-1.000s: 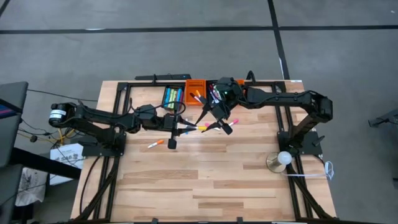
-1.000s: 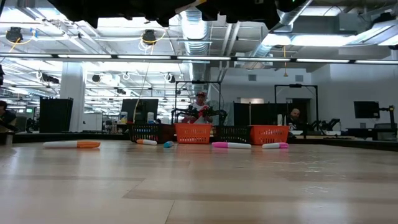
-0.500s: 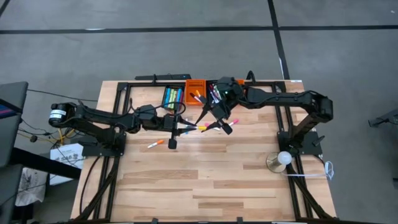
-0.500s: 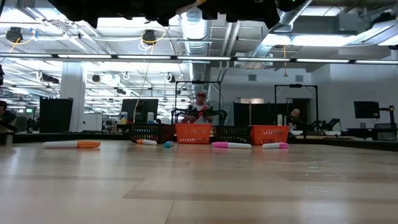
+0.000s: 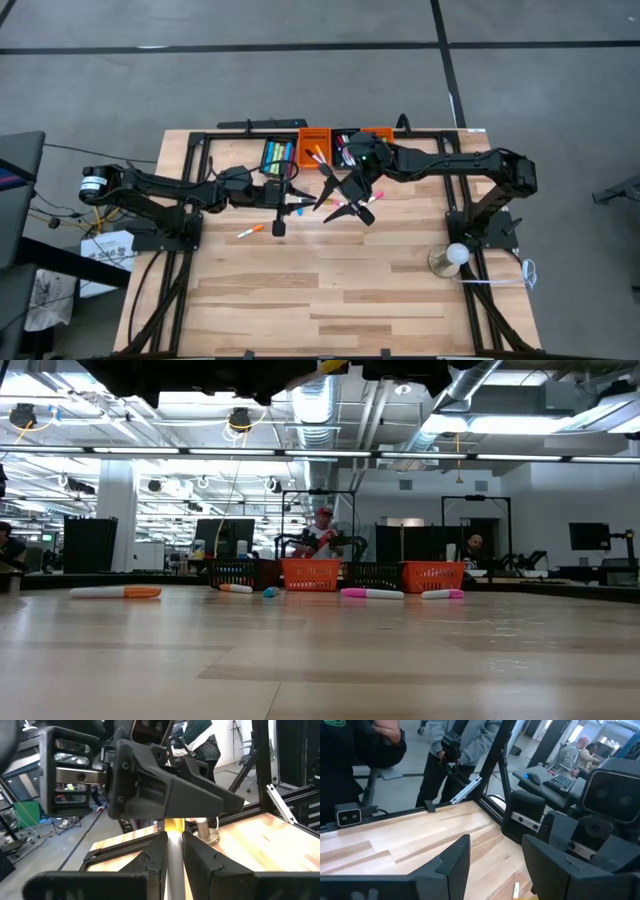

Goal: Pick & Place Markers
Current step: Put the small yellow highlighter pen into the left orange basket

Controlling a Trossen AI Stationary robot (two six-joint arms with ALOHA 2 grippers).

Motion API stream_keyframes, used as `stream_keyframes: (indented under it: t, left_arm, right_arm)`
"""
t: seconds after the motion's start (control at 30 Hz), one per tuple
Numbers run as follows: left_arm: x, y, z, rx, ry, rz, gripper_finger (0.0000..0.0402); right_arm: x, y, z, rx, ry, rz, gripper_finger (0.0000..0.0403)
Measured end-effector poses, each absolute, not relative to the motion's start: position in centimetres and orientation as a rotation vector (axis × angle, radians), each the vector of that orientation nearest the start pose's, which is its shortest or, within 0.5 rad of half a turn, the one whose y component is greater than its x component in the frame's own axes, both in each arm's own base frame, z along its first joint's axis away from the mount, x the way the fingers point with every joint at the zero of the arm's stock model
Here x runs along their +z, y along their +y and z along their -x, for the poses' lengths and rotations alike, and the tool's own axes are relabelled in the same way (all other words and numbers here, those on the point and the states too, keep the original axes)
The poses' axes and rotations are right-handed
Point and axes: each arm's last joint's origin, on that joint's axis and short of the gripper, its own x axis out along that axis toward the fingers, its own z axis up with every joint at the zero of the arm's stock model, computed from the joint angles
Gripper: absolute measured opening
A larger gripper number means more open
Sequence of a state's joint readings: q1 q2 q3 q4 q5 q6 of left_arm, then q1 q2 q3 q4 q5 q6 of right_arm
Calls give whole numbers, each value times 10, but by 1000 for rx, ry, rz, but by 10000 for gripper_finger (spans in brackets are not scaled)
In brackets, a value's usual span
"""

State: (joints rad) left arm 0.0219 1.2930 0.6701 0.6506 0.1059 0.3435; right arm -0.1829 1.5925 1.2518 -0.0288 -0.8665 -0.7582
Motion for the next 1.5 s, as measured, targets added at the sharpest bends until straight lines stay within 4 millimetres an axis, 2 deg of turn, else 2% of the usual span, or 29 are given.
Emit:
stream_keyframes:
  t: [0.63, 0.9, 1.0, 1.2, 1.3, 1.4, 1.5]
  left_arm:
    - [270, 2, -278, -104, -91, -347, 53]
    - [265, 4, -279, -53, -43, -347, 53]
    - [263, 4, -280, -42, -14, -347, 53]
    - [243, 15, -277, 88, 217, -316, 53]
    - [230, 18, -273, 87, 360, -265, 53]
    - [216, 18, -269, 67, 502, -222, 53]
    - [201, 15, -268, -6, 570, -150, 54]
  right_arm:
    - [312, -45, -356, 740, 43, 545, 170]
    - [311, -73, -339, 629, 201, 485, 172]
    - [304, -89, -332, 588, 297, 393, 169]
    - [279, -112, -330, 525, 464, 223, 167]
    - [264, -117, -336, 505, 523, 109, 168]
    - [244, -120, -343, 516, 580, 71, 166]
    - [227, -119, -349, 539, 627, 43, 161]
